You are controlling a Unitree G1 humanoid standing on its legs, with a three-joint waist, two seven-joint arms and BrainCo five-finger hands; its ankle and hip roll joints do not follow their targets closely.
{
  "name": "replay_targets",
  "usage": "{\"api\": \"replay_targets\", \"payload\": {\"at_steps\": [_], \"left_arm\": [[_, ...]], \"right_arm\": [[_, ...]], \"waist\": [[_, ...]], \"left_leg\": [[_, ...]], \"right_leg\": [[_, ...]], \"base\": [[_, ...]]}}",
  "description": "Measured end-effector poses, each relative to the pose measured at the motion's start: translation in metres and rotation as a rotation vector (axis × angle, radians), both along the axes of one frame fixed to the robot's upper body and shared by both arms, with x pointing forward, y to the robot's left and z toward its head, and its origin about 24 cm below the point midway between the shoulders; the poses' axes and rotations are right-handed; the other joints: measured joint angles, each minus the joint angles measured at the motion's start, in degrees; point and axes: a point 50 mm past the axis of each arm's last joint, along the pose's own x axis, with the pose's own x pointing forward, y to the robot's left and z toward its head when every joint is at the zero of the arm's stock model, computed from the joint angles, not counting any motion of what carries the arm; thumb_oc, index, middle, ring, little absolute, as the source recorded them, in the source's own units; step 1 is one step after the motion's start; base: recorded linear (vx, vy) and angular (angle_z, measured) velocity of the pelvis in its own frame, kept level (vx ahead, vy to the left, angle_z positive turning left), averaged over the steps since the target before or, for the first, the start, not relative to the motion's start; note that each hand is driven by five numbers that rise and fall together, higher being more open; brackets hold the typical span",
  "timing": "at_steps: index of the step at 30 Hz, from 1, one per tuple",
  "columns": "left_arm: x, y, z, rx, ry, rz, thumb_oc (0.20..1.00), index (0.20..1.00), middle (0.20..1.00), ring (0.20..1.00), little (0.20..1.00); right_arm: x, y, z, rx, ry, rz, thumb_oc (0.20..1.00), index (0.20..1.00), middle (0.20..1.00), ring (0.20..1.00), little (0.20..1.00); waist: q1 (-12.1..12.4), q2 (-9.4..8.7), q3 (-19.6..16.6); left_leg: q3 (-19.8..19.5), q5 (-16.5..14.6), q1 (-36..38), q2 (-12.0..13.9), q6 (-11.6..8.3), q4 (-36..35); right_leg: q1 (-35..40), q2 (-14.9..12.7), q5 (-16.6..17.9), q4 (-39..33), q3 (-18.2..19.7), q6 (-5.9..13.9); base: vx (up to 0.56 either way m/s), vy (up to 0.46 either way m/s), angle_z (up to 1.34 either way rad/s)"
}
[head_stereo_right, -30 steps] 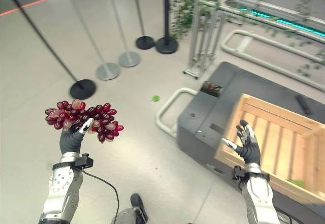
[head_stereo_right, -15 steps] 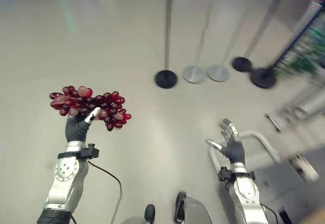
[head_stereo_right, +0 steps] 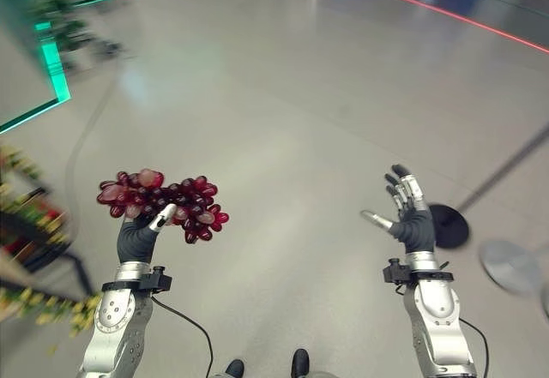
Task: Pick up the fruits from the basket on one side to the basket on the other side
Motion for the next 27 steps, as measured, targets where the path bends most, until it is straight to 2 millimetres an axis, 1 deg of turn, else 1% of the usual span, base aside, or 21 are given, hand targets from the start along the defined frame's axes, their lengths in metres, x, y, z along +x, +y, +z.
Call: {"api": "replay_targets", "payload": {"at_steps": [1, 2, 3, 4, 5, 7, 8, 9, 10, 11, 12, 13, 14, 15, 16, 17, 18, 22, 25, 26, 27], "left_arm": [[0.0, 0.0, 0.0, -0.003, -0.002, 0.002, 0.2, 0.2, 0.2, 0.2, 0.2], [-0.002, 0.003, -0.001, -0.003, 0.006, 0.01, 0.2, 0.2, 0.2, 0.2, 0.2], [-0.003, 0.005, -0.002, -0.011, 0.013, 0.014, 0.2, 0.2, 0.2, 0.2, 0.2], [-0.006, 0.007, -0.005, -0.022, 0.025, 0.026, 0.2, 0.2, 0.2, 0.2, 0.2], [-0.007, 0.008, -0.006, -0.023, 0.03, 0.029, 0.2, 0.2, 0.2, 0.2, 0.2], [-0.008, 0.008, -0.007, -0.032, 0.034, 0.031, 0.2, 0.2, 0.2, 0.2, 0.2], [-0.006, 0.007, -0.007, -0.034, 0.033, 0.026, 0.2, 0.2, 0.2, 0.2, 0.2], [-0.006, 0.007, -0.006, -0.034, 0.03, 0.025, 0.2, 0.2, 0.2, 0.2, 0.2], [-0.004, 0.005, -0.005, -0.039, 0.025, 0.019, 0.2, 0.2, 0.2, 0.2, 0.2], [-0.001, 0.004, -0.003, -0.043, 0.012, 0.017, 0.2, 0.2, 0.2, 0.2, 0.2], [0.0, 0.004, -0.001, -0.044, 0.006, 0.018, 0.2, 0.2, 0.2, 0.2, 0.2], [0.0, 0.005, -0.001, -0.042, 0.007, 0.022, 0.2, 0.2, 0.2, 0.2, 0.2], [0.0, 0.006, -0.001, -0.035, 0.007, 0.024, 0.2, 0.2, 0.2, 0.2, 0.2], [0.0, 0.006, 0.0, -0.031, 0.006, 0.024, 0.2, 0.2, 0.2, 0.2, 0.2], [0.0, 0.006, 0.001, -0.026, 0.002, 0.023, 0.2, 0.2, 0.2, 0.2, 0.2], [-0.001, 0.01, 0.003, -0.009, 0.001, 0.031, 0.2, 0.2, 0.2, 0.2, 0.2], [-0.002, 0.014, 0.003, 0.006, 0.005, 0.036, 0.2, 0.2, 0.2, 0.2, 0.2], [-0.005, 0.02, 0.0, 0.008, 0.02, 0.062, 0.2, 0.2, 0.2, 0.2, 0.2], [-0.005, 0.019, 0.0, 0.008, 0.016, 0.058, 0.2, 0.2, 0.2, 0.2, 0.2], [-0.004, 0.018, 0.0, 0.008, 0.019, 0.052, 0.2, 0.2, 0.2, 0.2, 0.2], [-0.003, 0.016, 0.0, 0.005, 0.016, 0.045, 0.2, 0.2, 0.2, 0.2, 0.2]], "right_arm": [[0.0, 0.002, -0.001, -0.002, 0.003, 0.005, 1.0, 1.0, 1.0, 1.0, 1.0], [0.002, 0.006, -0.001, -0.006, 0.005, 0.021, 1.0, 1.0, 1.0, 1.0, 1.0], [0.003, 0.008, -0.001, -0.01, 0.006, 0.03, 1.0, 1.0, 1.0, 1.0, 1.0], [0.005, 0.01, -0.001, -0.019, 0.006, 0.039, 1.0, 1.0, 1.0, 1.0, 1.0], [0.005, 0.011, -0.001, -0.021, 0.006, 0.041, 1.0, 1.0, 1.0, 1.0, 1.0], [0.005, 0.01, -0.002, -0.027, 0.011, 0.038, 1.0, 1.0, 1.0, 1.0, 1.0], [0.004, 0.009, -0.005, -0.026, 0.023, 0.029, 1.0, 1.0, 1.0, 1.0, 1.0], [0.004, 0.008, -0.005, -0.025, 0.026, 0.026, 1.0, 1.0, 1.0, 1.0, 1.0], [0.001, 0.006, -0.008, -0.019, 0.035, 0.013, 1.0, 1.0, 1.0, 1.0, 1.0], [0.0, 0.005, -0.01, -0.015, 0.044, 0.008, 1.0, 1.0, 1.0, 1.0, 1.0], [-0.001, 0.005, -0.011, -0.014, 0.051, 0.007, 1.0, 1.0, 1.0, 1.0, 1.0], [-0.001, 0.006, -0.012, -0.012, 0.051, 0.008, 1.0, 1.0, 1.0, 1.0, 1.0], [-0.001, 0.006, -0.012, -0.004, 0.05, 0.003, 1.0, 1.0, 1.0, 1.0, 1.0], [-0.002, 0.006, -0.013, 0.0, 0.051, 0.002, 1.0, 1.0, 1.0, 1.0, 1.0], [-0.002, 0.007, -0.013, 0.002, 0.053, 0.002, 1.0, 1.0, 1.0, 1.0, 1.0], [0.001, 0.01, -0.013, 0.01, 0.051, 0.012, 1.0, 1.0, 1.0, 1.0, 1.0], [0.004, 0.013, -0.013, 0.024, 0.05, 0.016, 1.0, 1.0, 1.0, 1.0, 1.0], [0.007, 0.022, -0.019, 0.038, 0.076, 0.044, 1.0, 1.0, 1.0, 1.0, 1.0], [0.008, 0.022, -0.021, 0.038, 0.089, 0.047, 1.0, 1.0, 1.0, 1.0, 1.0], [0.007, 0.021, -0.023, 0.038, 0.103, 0.044, 1.0, 1.0, 1.0, 1.0, 1.0], [0.005, 0.021, -0.026, 0.031, 0.115, 0.039, 1.0, 1.0, 1.0, 1.0, 1.0]], "waist": [[0.3, 0.13, 0.0], [2.1, 0.04, 0.1], [2.6, 0.03, 0.1], [3.7, 0.34, 0.5], [3.7, 0.51, 0.8], [4.7, 1.17, 1.4], [3.0, 1.19, 1.9], [2.7, 1.35, 2.1], [1.6, 1.46, 2.2], [0.9, 1.32, 2.3], [0.4, 0.94, 2.2], [0.3, 0.84, 2.2], [0.2, 0.82, 2.1], [-0.1, 0.8, 1.9], [0.0, 0.67, 1.7], [2.1, 0.31, 1.5], [3.3, 0.28, 1.4], [3.9, 0.13, 1.3], [4.4, 0.66, 1.2], [3.4, 1.46, 0.8], [2.6, 1.63, 0.7]], "left_leg": [[0.6, 0.2, -0.2, 0.1, 0.21, -0.9], [5.7, 0.0, 0.2, 1.5, -0.01, -0.4], [6.6, 0.0, 0.7, 2.2, -0.05, 0.1], [5.9, 0.1, 2.7, 2.7, 0.09, 0.3], [5.1, 0.2, 3.6, 3.0, 0.23, 0.1], [4.2, 0.2, 6.8, 2.9, 0.3, -0.3], [5.4, 0.4, 7.9, 2.5, 0.49, -0.4], [6.5, 0.2, 8.7, 2.5, 0.34, -0.8], [10.4, 0.1, 9.4, 2.8, 0.06, -1.6], [12.0, 0.6, 9.5, 2.6, 0.23, -3.3], [12.9, 1.5, 9.5, 1.6, 0.95, -4.1], [13.0, 2.0, 9.4, 1.1, 1.16, -4.4], [15.0, 2.3, 9.5, 0.7, 1.78, -5.0], [16.1, 2.7, 9.8, 0.6, 2.07, -4.7], [16.0, 2.8, 9.6, 0.0, 2.23, -4.9], [15.9, 2.3, 9.5, -0.7, 2.85, -5.0], [15.8, 2.0, 9.6, -1.3, 3.3, -4.9], [14.3, 1.0, 10.6, -2.6, 3.89, -3.0], [14.1, -0.6, 11.1, -3.1, 4.38, -1.9], [14.4, -1.3, 11.6, -2.9, 5.42, -2.5], [13.5, -1.8, 12.2, -3.6, 6.51, -2.9]], "right_leg": [[0.1, 0.0, 0.0, 0.0, 0.2, 0.07], [0.4, -0.2, 0.0, -0.6, -1.9, -0.08], [0.6, -0.2, 0.1, -1.0, -2.8, -0.22], [1.4, -0.2, -0.1, -1.2, -3.7, 0.1], [1.7, -0.2, -0.3, -1.2, -3.8, 0.43], [2.5, -0.5, -0.6, -0.7, -5.8, 1.09], [3.1, -1.5, -0.9, -0.4, -8.6, 2.04], [3.3, -2.0, -1.3, -0.3, -10.3, 2.68], [3.9, -2.6, -1.0, 0.1, -13.2, 3.44], [3.9, -3.9, -1.4, 1.5, -14.4, 4.35], [3.8, -5.2, -1.9, 2.7, -14.2, 5.74], [4.3, -6.1, -1.6, 2.8, -14.0, 6.45], [5.2, -7.1, -1.6, 2.7, -13.2, 7.6], [5.5, -7.4, -1.5, 2.4, -13.2, 8.08], [5.4, -7.8, -1.3, 2.2, -13.1, 8.41], [5.4, -8.4, -0.9, 1.8, -12.4, 8.94], [5.7, -9.0, -0.4, 1.5, -12.5, 9.27], [8.3, -10.2, 0.3, 1.7, -13.5, 9.32], [8.0, -11.9, 0.1, 6.3, -13.9, 9.34], [7.0, -13.1, -0.6, 10.5, -13.7, 9.35], [5.3, -15.3, -1.8, 16.8, -12.5, 10.44]], "base": [[-0.11, -0.048, 2.13], [-0.11, -0.047, 1.14], [-0.09, -0.046, 1.02], [-0.05, -0.029, 0.68], [-0.07, 0.012, 0.71], [-0.01, 0.048, 0.79], [0.08, 0.102, 1.02], [0.08, 0.153, 1.32], [0.04, 0.149, 1.25], [0.04, 0.159, 1.41], [0.05, 0.171, 1.16], [0.06, 0.186, 1.08], [0.1, 0.207, 0.95], [0.08, 0.152, 0.87], [0.13, 0.272, 0.4], [0.13, 0.296, 0.18], [0.18, 0.384, 0.12], [0.13, 0.282, 0.21], [0.23, 0.405, 0.18], [0.16, 0.347, 0.48], [0.2, 0.417, 0.62]]}}
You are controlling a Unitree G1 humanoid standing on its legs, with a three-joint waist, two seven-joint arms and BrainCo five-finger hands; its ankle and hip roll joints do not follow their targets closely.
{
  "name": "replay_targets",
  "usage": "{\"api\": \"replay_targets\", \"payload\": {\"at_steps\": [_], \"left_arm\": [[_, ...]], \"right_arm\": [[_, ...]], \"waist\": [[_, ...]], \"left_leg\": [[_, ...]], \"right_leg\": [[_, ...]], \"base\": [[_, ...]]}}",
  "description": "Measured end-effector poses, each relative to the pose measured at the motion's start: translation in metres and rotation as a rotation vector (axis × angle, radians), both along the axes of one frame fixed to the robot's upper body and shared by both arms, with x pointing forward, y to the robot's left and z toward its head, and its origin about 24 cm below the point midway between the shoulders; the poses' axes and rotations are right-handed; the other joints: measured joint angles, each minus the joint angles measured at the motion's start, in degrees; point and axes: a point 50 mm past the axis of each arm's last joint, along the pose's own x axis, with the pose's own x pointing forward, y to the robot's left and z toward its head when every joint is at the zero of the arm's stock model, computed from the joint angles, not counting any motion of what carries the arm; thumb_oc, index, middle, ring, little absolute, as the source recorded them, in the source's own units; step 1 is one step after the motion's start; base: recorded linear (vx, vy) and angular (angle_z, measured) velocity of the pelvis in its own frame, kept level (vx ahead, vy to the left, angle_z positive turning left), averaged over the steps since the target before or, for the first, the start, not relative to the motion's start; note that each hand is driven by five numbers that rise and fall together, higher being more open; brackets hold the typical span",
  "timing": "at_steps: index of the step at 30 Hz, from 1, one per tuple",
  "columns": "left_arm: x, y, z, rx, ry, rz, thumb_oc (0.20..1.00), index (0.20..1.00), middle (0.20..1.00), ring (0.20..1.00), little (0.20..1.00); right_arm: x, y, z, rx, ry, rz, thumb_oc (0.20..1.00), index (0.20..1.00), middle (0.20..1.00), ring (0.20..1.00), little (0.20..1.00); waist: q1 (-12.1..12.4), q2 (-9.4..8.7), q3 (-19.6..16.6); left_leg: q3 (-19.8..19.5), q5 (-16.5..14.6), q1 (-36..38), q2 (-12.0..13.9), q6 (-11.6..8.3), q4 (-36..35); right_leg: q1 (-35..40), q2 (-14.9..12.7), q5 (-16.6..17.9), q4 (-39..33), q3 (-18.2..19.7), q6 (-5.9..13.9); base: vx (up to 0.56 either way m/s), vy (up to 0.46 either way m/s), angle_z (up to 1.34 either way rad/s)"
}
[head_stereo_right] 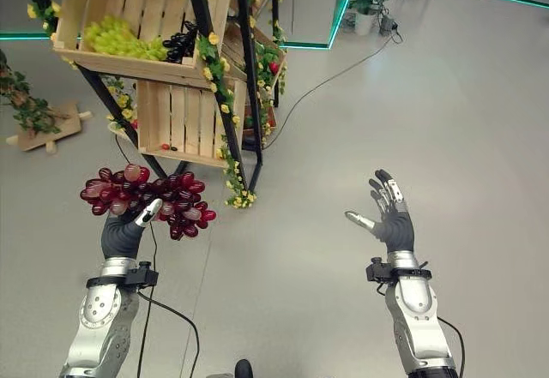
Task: Pick up the fruits from the basket on one side to the basket on the other side
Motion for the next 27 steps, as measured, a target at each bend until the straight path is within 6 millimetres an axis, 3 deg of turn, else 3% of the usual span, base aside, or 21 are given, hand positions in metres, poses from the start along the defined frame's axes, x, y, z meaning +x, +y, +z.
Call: {"api": "replay_targets", "payload": {"at_steps": [2, 3, 4, 5, 7, 9, 11, 12, 14, 15, 16, 17, 19, 20, 22, 23, 24, 25, 27], "left_arm": [[0.0, -0.001, 0.0, 0.001, 0.002, -0.003, 0.2, 0.2, 0.2, 0.2, 0.2], [0.001, -0.002, 0.0, 0.0, -0.002, 0.0, 0.2, 0.2, 0.2, 0.2, 0.2], [0.001, -0.001, -0.001, -0.001, 0.001, 0.006, 0.2, 0.2, 0.2, 0.2, 0.2], [0.002, -0.001, 0.0, 0.001, 0.0, 0.009, 0.2, 0.2, 0.2, 0.2, 0.2], [0.003, 0.0, -0.001, 0.007, 0.005, 0.012, 0.2, 0.2, 0.2, 0.2, 0.2], [0.003, 0.001, -0.005, 0.008, 0.022, 0.014, 0.2, 0.2, 0.2, 0.2, 0.2], [0.002, 0.001, -0.007, 0.003, 0.029, 0.018, 0.2, 0.2, 0.2, 0.2, 0.2], [0.002, 0.0, -0.009, -0.001, 0.041, 0.018, 0.2, 0.2, 0.2, 0.2, 0.2], [0.002, -0.001, -0.01, -0.002, 0.048, 0.01, 0.2, 0.2, 0.2, 0.2, 0.2], [0.001, -0.002, -0.01, 0.001, 0.047, 0.004, 0.2, 0.2, 0.2, 0.2, 0.2], [0.001, -0.002, -0.01, 0.001, 0.047, 0.004, 0.2, 0.2, 0.2, 0.2, 0.2], [0.002, -0.007, -0.01, -0.009, 0.046, -0.012, 0.2, 0.2, 0.2, 0.2, 0.2], [0.001, -0.008, -0.009, -0.016, 0.039, -0.022, 0.2, 0.2, 0.2, 0.2, 0.2], [0.001, -0.008, -0.009, -0.016, 0.038, -0.02, 0.2, 0.2, 0.2, 0.2, 0.2], [0.003, -0.011, -0.009, -0.028, 0.034, -0.033, 0.2, 0.2, 0.2, 0.2, 0.2], [0.002, -0.012, -0.009, -0.037, 0.034, -0.034, 0.2, 0.2, 0.2, 0.2, 0.2], [0.003, -0.015, -0.009, -0.045, 0.03, -0.042, 0.2, 0.2, 0.2, 0.2, 0.2], [0.005, -0.016, -0.008, -0.045, 0.022, -0.049, 0.2, 0.2, 0.2, 0.2, 0.2], [0.006, -0.018, -0.001, -0.041, -0.007, -0.064, 0.2, 0.2, 0.2, 0.2, 0.2]], "right_arm": [[-0.005, 0.001, -0.006, 0.0, 0.027, -0.004, 1.0, 1.0, 1.0, 1.0, 1.0], [-0.008, 0.0, -0.01, -0.009, 0.046, -0.001, 1.0, 1.0, 1.0, 1.0, 1.0], [-0.01, 0.002, -0.013, -0.007, 0.06, 0.002, 1.0, 1.0, 1.0, 1.0, 1.0], [-0.015, 0.001, -0.017, -0.01, 0.08, 0.006, 1.0, 1.0, 1.0, 1.0, 1.0], [-0.018, -0.002, -0.021, -0.011, 0.096, 0.001, 1.0, 1.0, 1.0, 1.0, 1.0], [-0.021, -0.009, -0.021, -0.02, 0.103, -0.02, 1.0, 1.0, 1.0, 1.0, 1.0], [-0.023, -0.012, -0.023, -0.022, 0.116, -0.034, 1.0, 1.0, 1.0, 1.0, 1.0], [-0.023, -0.013, -0.024, -0.026, 0.118, -0.039, 1.0, 1.0, 1.0, 1.0, 1.0], [-0.026, -0.017, -0.026, -0.034, 0.131, -0.062, 1.0, 1.0, 1.0, 1.0, 1.0], [-0.031, -0.022, -0.033, -0.034, 0.16, -0.087, 1.0, 1.0, 1.0, 1.0, 1.0], [-0.031, -0.022, -0.033, -0.034, 0.16, -0.087, 1.0, 1.0, 1.0, 1.0, 1.0], [-0.037, -0.032, -0.046, -0.041, 0.22, -0.142, 1.0, 1.0, 1.0, 1.0, 1.0], [-0.034, -0.04, -0.042, -0.055, 0.208, -0.172, 1.0, 1.0, 1.0, 1.0, 1.0], [-0.031, -0.041, -0.04, -0.059, 0.2, -0.172, 1.0, 1.0, 1.0, 1.0, 1.0], [-0.028, -0.047, -0.033, -0.081, 0.179, -0.187, 1.0, 1.0, 1.0, 1.0, 1.0], [-0.029, -0.049, -0.032, -0.085, 0.177, -0.195, 1.0, 1.0, 1.0, 1.0, 1.0], [-0.028, -0.053, -0.029, -0.102, 0.169, -0.202, 1.0, 1.0, 1.0, 1.0, 1.0], [-0.03, -0.056, -0.029, -0.112, 0.173, -0.207, 1.0, 1.0, 1.0, 1.0, 1.0], [-0.031, -0.059, -0.029, -0.111, 0.174, -0.227, 1.0, 1.0, 1.0, 1.0, 1.0]], "waist": [[-1.4, -0.28, -0.2], [-1.9, 0.13, -0.1], [-2.5, 0.73, -0.2], [-3.9, 1.04, -0.4], [-4.7, 1.56, 0.1], [-5.9, 1.2, -0.3], [-5.8, 0.96, -0.2], [-6.2, 0.71, -0.2], [-6.3, -0.38, -0.4], [-6.1, -2.03, -1.1], [-6.1, -2.03, -1.1], [-7.1, -3.22, -1.8], [-6.7, -1.83, -1.5], [-6.7, -1.84, -1.5], [-5.8, -2.33, -1.1], [-5.8, -2.12, -1.0], [-6.0, -2.04, -0.8], [-6.1, -2.12, -0.6], [-6.6, -2.52, 0.0]], "left_leg": [[-0.7, -0.1, 0.5, -1.4, 1.03, 0.2], [-3.1, -0.6, 0.6, -2.2, 2.18, -0.2], [-4.0, -0.2, 0.4, -2.0, 2.46, -0.6], [-6.8, 0.3, 0.5, -2.1, 2.89, -1.9], [-9.1, 1.0, 0.5, -2.1, 3.22, -2.0], [-8.5, 0.6, 0.8, -3.0, 2.81, -2.7], [-8.7, 0.4, 1.5, -3.0, 2.67, -3.5], [-9.9, -0.1, 2.6, -2.9, 1.91, -3.7], [-11.0, -0.8, 5.1, -2.9, 0.92, -4.1], [-12.1, -1.7, 7.2, -3.2, -0.2, -4.8], [-12.1, -1.7, 7.2, -3.2, -0.2, -4.8], [-14.1, -4.0, 7.6, -2.3, -2.54, -2.4], [-11.6, -5.2, 7.1, 0.4, -4.57, 1.2], [-11.4, -5.3, 6.1, 0.7, -4.79, 3.4], [-10.5, -6.0, -0.7, 1.8, -7.58, 19.5], [-10.6, -5.6, -2.1, 2.4, -8.49, 23.1], [-10.3, -3.9, -5.5, 3.0, -10.87, 28.5], [-10.2, -3.0, -6.9, 3.4, -11.8, 31.1], [-8.8, -3.1, -8.5, 3.7, -11.38, 29.4]], "right_leg": [[-3.2, -3.3, 0.5, 8.2, 2.4, -0.08], [-6.9, -3.3, -0.9, 14.9, 8.7, 1.01], [-8.4, -1.1, -2.8, 16.0, 13.4, 2.57], [-10.7, 4.4, -6.2, 14.6, 19.7, 4.21], [-12.2, 9.6, -8.1, 9.3, 23.4, 3.42], [-16.1, 9.8, -7.2, 2.3, 20.6, 2.54], [-18.1, 9.0, -2.7, -7.6, 19.4, 2.83], [-18.3, 9.1, 0.3, -10.7, 21.3, 3.41], [-16.5, 8.5, 3.2, -12.1, 21.6, 2.74], [-14.3, 8.3, 4.0, -11.9, 21.3, 2.84], [-14.3, 8.3, 4.0, -11.9, 21.3, 2.84], [-11.6, 10.1, 7.4, -11.6, 24.0, -1.43], [-9.9, 12.7, 6.2, -12.7, 22.5, -4.14], [-9.5, 13.3, 6.3, -13.2, 22.4, -4.23], [-7.0, 13.4, 6.6, -15.5, 22.5, -6.58], [-5.9, 13.6, 6.6, -16.2, 22.5, -7.22], [-4.6, 13.8, 5.8, -17.1, 22.3, -7.91], [-4.0, 13.7, 5.2, -17.8, 22.3, -8.26], [-2.4, 13.8, 6.2, -20.0, 21.9, -8.52]], "base": [[0.14, 0.174, 0.4], [0.15, 0.057, 0.38], [0.25, 0.018, 0.59], [0.16, -0.004, 0.66], [0.28, -0.099, 0.63], [0.27, -0.127, 0.53], [0.3, -0.16, 0.27], [0.15, -0.105, 0.33], [0.23, -0.193, 0.55], [0.24, -0.197, 0.47], [0.23, -0.209, 0.87], [0.13, -0.135, 0.75], [0.17, -0.242, 0.46], [0.17, -0.295, -0.01], [0.08, -0.227, -0.17], [0.04, -0.194, -0.06], [0.04, -0.157, 0.12], [0.09, -0.085, 0.17], [0.14, 0.017, 0.06]]}}
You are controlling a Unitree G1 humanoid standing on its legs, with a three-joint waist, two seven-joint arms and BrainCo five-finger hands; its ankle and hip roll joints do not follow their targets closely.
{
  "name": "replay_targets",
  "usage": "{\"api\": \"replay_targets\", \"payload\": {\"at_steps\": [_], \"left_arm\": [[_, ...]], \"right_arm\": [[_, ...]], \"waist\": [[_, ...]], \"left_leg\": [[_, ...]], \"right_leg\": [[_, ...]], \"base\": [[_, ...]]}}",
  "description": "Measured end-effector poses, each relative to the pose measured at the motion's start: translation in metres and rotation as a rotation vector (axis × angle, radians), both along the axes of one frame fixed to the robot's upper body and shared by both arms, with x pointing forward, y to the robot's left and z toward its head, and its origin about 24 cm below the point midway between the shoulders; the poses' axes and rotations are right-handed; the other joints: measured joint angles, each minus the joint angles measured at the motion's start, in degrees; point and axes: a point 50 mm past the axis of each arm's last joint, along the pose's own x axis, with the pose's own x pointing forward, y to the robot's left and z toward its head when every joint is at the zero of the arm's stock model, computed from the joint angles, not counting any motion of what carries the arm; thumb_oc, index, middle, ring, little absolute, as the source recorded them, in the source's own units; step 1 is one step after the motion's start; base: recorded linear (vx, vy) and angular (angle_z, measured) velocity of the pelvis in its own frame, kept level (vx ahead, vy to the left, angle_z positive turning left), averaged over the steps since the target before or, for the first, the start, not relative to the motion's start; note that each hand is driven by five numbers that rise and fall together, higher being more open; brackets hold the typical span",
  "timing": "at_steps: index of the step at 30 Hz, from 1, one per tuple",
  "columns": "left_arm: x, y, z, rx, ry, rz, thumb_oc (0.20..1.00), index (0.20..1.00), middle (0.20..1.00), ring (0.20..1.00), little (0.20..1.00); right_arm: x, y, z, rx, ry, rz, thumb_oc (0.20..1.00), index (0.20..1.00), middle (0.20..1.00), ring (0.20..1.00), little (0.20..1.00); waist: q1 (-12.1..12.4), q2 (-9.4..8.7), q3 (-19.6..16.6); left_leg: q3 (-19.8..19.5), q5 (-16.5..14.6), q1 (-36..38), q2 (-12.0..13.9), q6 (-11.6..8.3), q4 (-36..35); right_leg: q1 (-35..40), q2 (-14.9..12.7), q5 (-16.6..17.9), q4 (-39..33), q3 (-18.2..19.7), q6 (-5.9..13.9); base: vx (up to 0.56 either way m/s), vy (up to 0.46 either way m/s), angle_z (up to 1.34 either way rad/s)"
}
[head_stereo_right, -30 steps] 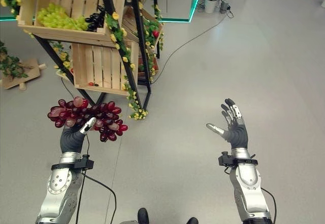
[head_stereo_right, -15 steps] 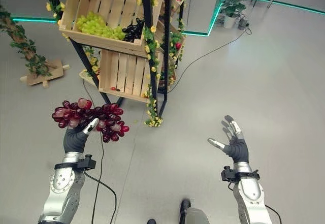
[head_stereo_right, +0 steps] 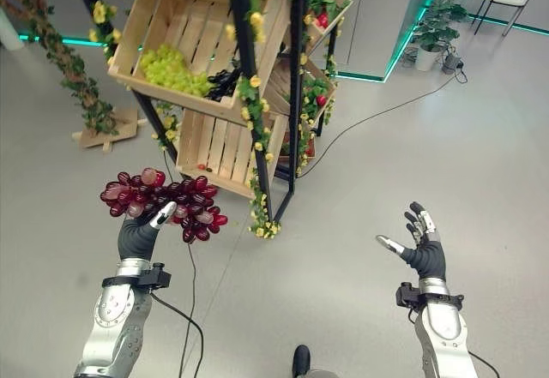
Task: Pick up the fruits from the basket on one side to the basket on the other side
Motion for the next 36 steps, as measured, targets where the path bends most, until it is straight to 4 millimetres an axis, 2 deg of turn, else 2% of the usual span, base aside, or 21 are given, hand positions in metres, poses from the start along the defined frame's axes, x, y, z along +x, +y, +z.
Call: {"api": "replay_targets", "payload": {"at_steps": [2, 3, 4, 5, 6, 7, 8, 10, 11, 12, 15, 17, 22, 26, 30, 32, 36], "left_arm": [[0.0, 0.0, 0.002, 0.001, -0.009, 0.0, 0.2, 0.2, 0.2, 0.2, 0.2], [0.0, 0.0, 0.002, -0.001, -0.007, 0.006, 0.2, 0.2, 0.2, 0.2, 0.2], [0.0, 0.001, 0.002, -0.001, -0.006, 0.011, 0.2, 0.2, 0.2, 0.2, 0.2], [0.0, 0.002, 0.003, -0.002, -0.008, 0.021, 0.2, 0.2, 0.2, 0.2, 0.2], [0.001, 0.002, 0.003, -0.003, -0.01, 0.025, 0.2, 0.2, 0.2, 0.2, 0.2], [0.001, 0.002, 0.003, -0.005, -0.011, 0.028, 0.2, 0.2, 0.2, 0.2, 0.2], [0.0, 0.002, 0.003, -0.006, -0.008, 0.028, 0.2, 0.2, 0.2, 0.2, 0.2], [0.0, 0.002, 0.003, -0.006, -0.009, 0.027, 0.2, 0.2, 0.2, 0.2, 0.2], [0.001, 0.003, 0.005, 0.0, -0.016, 0.028, 0.2, 0.2, 0.2, 0.2, 0.2], [0.001, 0.004, 0.006, 0.006, -0.019, 0.029, 0.2, 0.2, 0.2, 0.2, 0.2], [0.004, 0.007, 0.017, 0.043, -0.054, 0.02, 0.2, 0.2, 0.2, 0.2, 0.2], [0.008, 0.008, 0.026, 0.061, -0.084, 0.013, 0.2, 0.2, 0.2, 0.2, 0.2], [0.017, 0.007, 0.04, 0.08, -0.137, 0.026, 0.2, 0.2, 0.2, 0.2, 0.2], [0.024, 0.012, 0.043, 0.085, -0.137, 0.062, 0.2, 0.2, 0.2, 0.2, 0.2], [0.03, 0.02, 0.032, 0.114, -0.081, 0.137, 0.2, 0.2, 0.2, 0.2, 0.2], [0.035, 0.028, 0.029, 0.139, -0.055, 0.177, 0.2, 0.2, 0.2, 0.2, 0.2], [0.043, 0.039, 0.046, 0.145, -0.104, 0.254, 0.2, 0.2, 0.2, 0.2, 0.2]], "right_arm": [[0.003, 0.002, 0.0, 0.003, -0.003, -0.004, 1.0, 1.0, 1.0, 1.0, 1.0], [0.006, 0.002, 0.001, 0.005, -0.011, -0.005, 1.0, 1.0, 1.0, 1.0, 1.0], [0.007, 0.002, 0.001, 0.005, -0.011, -0.008, 1.0, 1.0, 1.0, 1.0, 1.0], [0.01, 0.002, -0.001, 0.006, -0.006, -0.015, 1.0, 1.0, 1.0, 1.0, 1.0], [0.011, 0.001, -0.001, 0.002, -0.005, -0.02, 1.0, 1.0, 1.0, 1.0, 1.0], [0.011, -0.001, 0.0, -0.009, -0.004, -0.021, 1.0, 1.0, 1.0, 1.0, 1.0], [0.009, -0.003, 0.0, -0.017, 0.003, -0.022, 1.0, 1.0, 1.0, 1.0, 1.0], [0.006, -0.004, -0.003, -0.02, 0.019, -0.026, 1.0, 1.0, 1.0, 1.0, 1.0], [0.003, -0.003, -0.008, -0.013, 0.038, -0.028, 1.0, 1.0, 1.0, 1.0, 1.0], [0.003, -0.002, -0.01, -0.007, 0.042, -0.026, 1.0, 1.0, 1.0, 1.0, 1.0], [0.0, 0.002, -0.015, 0.013, 0.054, -0.028, 1.0, 1.0, 1.0, 1.0, 1.0], [0.0, 0.007, -0.018, 0.017, 0.064, -0.004, 1.0, 1.0, 1.0, 1.0, 1.0], [0.006, 0.015, -0.018, 0.036, 0.055, 0.019, 1.0, 1.0, 1.0, 1.0, 1.0], [0.006, 0.015, -0.018, 0.036, 0.057, 0.019, 1.0, 1.0, 1.0, 1.0, 1.0], [0.006, 0.014, -0.019, 0.035, 0.064, 0.018, 1.0, 1.0, 1.0, 1.0, 1.0], [0.005, 0.013, -0.023, 0.037, 0.081, 0.013, 1.0, 1.0, 1.0, 1.0, 1.0], [0.0, 0.011, -0.029, 0.035, 0.116, 0.004, 1.0, 1.0, 1.0, 1.0, 1.0]], "waist": [[-0.7, -0.24, 0.4], [-0.6, -0.15, 0.8], [-0.7, -0.35, 1.0], [-0.3, -0.34, 1.3], [0.1, -0.22, 1.6], [0.8, 0.27, 2.2], [0.7, 0.91, 2.6], [0.2, 1.46, 2.7], [-0.4, 1.44, 2.8], [0.3, 1.1, 2.6], [-0.3, -0.94, 1.9], [0.8, -1.19, 1.7], [0.7, -1.43, 1.6], [-0.1, -1.73, 1.0], [-1.7, -1.96, -1.6], [-1.5, -2.03, -3.1], [-2.5, -1.88, -5.0]], "left_leg": [[-0.2, 0.6, 0.5, 0.3, 1.1, -10.6], [-1.8, 1.8, 1.0, 0.7, 2.29, -19.0], [-3.4, 2.3, 1.2, 0.9, 2.68, -22.2], [-8.1, 4.1, 2.0, 1.5, 2.86, -29.2], [-9.9, 5.3, 1.9, 2.1, 2.68, -31.4], [-10.7, 6.5, 1.8, 3.8, 3.21, -31.7], [-10.6, 8.3, 1.4, 4.2, 3.59, -31.0], [-8.6, 9.1, 2.7, 4.3, 4.0, -31.1], [-7.6, 11.3, 5.4, 3.5, 2.27, -32.7], [-7.1, 11.4, 6.0, 2.6, 2.67, -33.3], [-3.3, 11.1, 8.1, -0.6, 5.07, -35.4], [-1.9, 10.7, 9.1, -1.8, 6.15, -35.8], [-0.3, 10.0, 10.9, -2.7, 6.9, -36.8], [0.2, 9.9, 11.8, -2.4, 6.74, -36.8], [0.8, 9.9, 12.1, -2.2, 6.71, -36.8], [1.8, 9.8, 12.6, -2.0, 6.61, -36.9], [2.0, 9.8, 12.7, -1.9, 6.6, -37.1]], "right_leg": [[0.9, 0.7, 0.0, -1.6, 0.4, 0.04], [1.4, 1.3, 0.0, -2.0, 2.1, 0.09], [1.8, 1.6, 0.1, -2.6, 3.2, 0.22], [2.1, 2.3, -0.1, -2.6, 4.8, 0.4], [2.1, 2.8, -0.2, -2.6, 5.5, 0.39], [2.7, 3.6, -0.2, -2.6, 6.4, 0.45], [3.7, 3.8, -0.5, -2.6, 6.3, 0.83], [5.0, 3.7, -1.4, -2.6, 6.3, 2.25], [5.9, 3.1, -2.2, -2.5, 6.9, 3.86], [6.2, 2.0, -2.4, -2.4, 6.4, 4.78], [6.1, -1.4, -2.1, -2.4, 6.7, 6.86], [6.4, -2.6, -2.2, -2.5, 6.7, 7.83], [6.7, -3.5, -2.4, -2.5, 6.7, 8.48], [7.4, -3.3, -2.4, -2.5, 7.0, 8.49], [7.3, -3.1, -2.3, -2.6, 7.6, 8.35], [7.4, -3.0, -2.0, -2.6, 8.4, 8.33], [7.3, -2.9, -1.9, -2.6, 8.7, 8.37]], "base": [[0.16, 0.069, -0.12], [0.17, 0.085, -0.32], [0.2, 0.092, -0.56], [0.14, 0.061, -0.51], [0.09, 0.035, -0.76], [0.16, 0.152, -0.66], [0.16, 0.175, -0.57], [0.18, 0.209, -0.4], [0.1, 0.127, -0.45], [0.13, 0.168, -0.46], [0.1, 0.16, -0.31], [0.07, 0.127, -0.31], [0.07, 0.091, -0.18], [0.04, 0.045, -0.08], [0.04, 0.039, -0.09], [0.04, 0.014, -0.22], [0.03, 0.004, -0.04]]}}
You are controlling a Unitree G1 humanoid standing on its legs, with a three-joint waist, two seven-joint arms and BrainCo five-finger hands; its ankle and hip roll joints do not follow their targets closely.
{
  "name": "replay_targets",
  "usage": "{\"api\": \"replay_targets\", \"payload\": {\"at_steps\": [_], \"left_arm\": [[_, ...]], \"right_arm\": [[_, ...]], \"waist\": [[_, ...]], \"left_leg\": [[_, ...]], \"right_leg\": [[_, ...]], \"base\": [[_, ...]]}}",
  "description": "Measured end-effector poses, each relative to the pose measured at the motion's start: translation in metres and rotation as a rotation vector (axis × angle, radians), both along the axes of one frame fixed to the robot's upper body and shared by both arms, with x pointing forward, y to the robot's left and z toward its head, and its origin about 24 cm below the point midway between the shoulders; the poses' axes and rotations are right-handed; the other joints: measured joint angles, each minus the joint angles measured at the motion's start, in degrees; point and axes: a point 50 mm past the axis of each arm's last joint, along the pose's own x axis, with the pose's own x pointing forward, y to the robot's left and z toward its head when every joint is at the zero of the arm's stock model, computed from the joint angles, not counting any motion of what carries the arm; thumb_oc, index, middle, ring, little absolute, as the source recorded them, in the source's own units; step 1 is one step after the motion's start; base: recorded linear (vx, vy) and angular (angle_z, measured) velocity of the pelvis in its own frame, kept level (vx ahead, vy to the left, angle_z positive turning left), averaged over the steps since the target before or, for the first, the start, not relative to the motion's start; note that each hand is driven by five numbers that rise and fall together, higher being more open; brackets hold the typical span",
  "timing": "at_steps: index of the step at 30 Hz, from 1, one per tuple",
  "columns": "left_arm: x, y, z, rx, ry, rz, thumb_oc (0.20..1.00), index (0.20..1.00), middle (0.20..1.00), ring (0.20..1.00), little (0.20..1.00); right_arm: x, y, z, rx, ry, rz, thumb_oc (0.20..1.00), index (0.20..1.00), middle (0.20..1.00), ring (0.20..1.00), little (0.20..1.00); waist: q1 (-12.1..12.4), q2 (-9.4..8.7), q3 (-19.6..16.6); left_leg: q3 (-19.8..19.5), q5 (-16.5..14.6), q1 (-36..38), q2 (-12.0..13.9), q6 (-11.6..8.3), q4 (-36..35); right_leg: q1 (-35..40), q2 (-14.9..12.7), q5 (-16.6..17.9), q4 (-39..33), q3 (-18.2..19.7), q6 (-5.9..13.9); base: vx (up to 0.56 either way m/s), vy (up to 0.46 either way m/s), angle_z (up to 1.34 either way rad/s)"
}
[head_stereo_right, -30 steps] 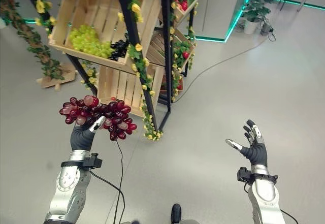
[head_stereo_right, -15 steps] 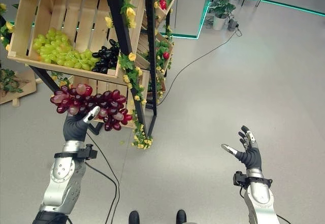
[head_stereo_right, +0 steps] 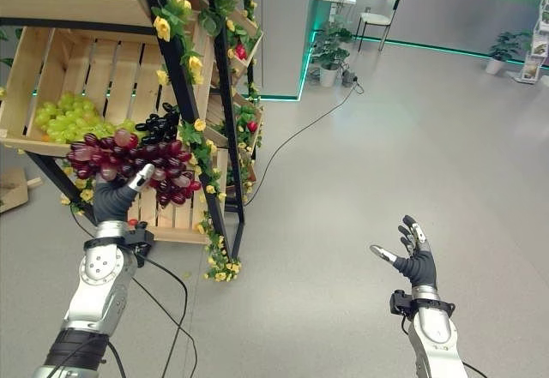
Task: Pick up the fruits from the basket on one side to the basket on the other side
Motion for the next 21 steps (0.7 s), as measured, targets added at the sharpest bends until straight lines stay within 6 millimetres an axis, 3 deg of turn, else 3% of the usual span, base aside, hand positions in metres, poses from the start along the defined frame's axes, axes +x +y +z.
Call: {"api": "replay_targets", "payload": {"at_steps": [6, 12, 17, 21], "left_arm": [[0.018, 0.014, 0.025, 0.049, -0.047, 0.064, 0.2, 0.2, 0.2, 0.2, 0.2], [0.047, 0.058, 0.059, 0.173, 0.008, 0.237, 0.2, 0.2, 0.2, 0.2, 0.2], [0.064, 0.088, 0.073, 0.259, 0.143, 0.354, 0.2, 0.2, 0.2, 0.2, 0.2], [0.073, 0.108, 0.085, 0.438, 0.327, 0.412, 0.2, 0.2, 0.2, 0.2, 0.2]], "right_arm": [[-0.002, 0.001, -0.005, 0.001, 0.033, 0.014, 1.0, 1.0, 1.0, 1.0, 1.0], [-0.001, 0.007, -0.007, -0.017, 0.062, 0.075, 1.0, 1.0, 1.0, 1.0, 1.0], [-0.001, 0.011, -0.012, -0.015, 0.092, 0.098, 1.0, 1.0, 1.0, 1.0, 1.0], [-0.001, 0.01, -0.012, -0.024, 0.101, 0.114, 1.0, 1.0, 1.0, 1.0, 1.0]], "waist": [[-0.6, 0.71, -1.6], [-1.9, 0.95, -2.1], [-3.2, 0.76, -2.3], [-3.6, 0.82, -2.4]], "left_leg": [[0.3, 0.0, 0.1, 0.1, -0.02, 0.0], [1.2, 0.0, 0.2, 0.2, -0.05, 0.2], [1.6, 0.0, 0.2, 0.3, -0.05, 0.0], [2.5, 0.0, 0.2, 0.4, -0.08, 0.0]], "right_leg": [[0.0, 0.2, 0.3, 0.0, 0.3, -0.21], [-0.2, 0.3, 0.4, 0.0, 0.7, -0.22], [-0.4, 0.3, 0.6, 0.0, 0.9, -0.26], [-0.9, 0.4, 0.9, 0.0, 1.1, -0.33]], "base": [[0.01, 0.006, -0.02], [0.02, 0.012, -0.05], [0.01, 0.01, -0.05], [0.01, 0.014, -0.1]]}}
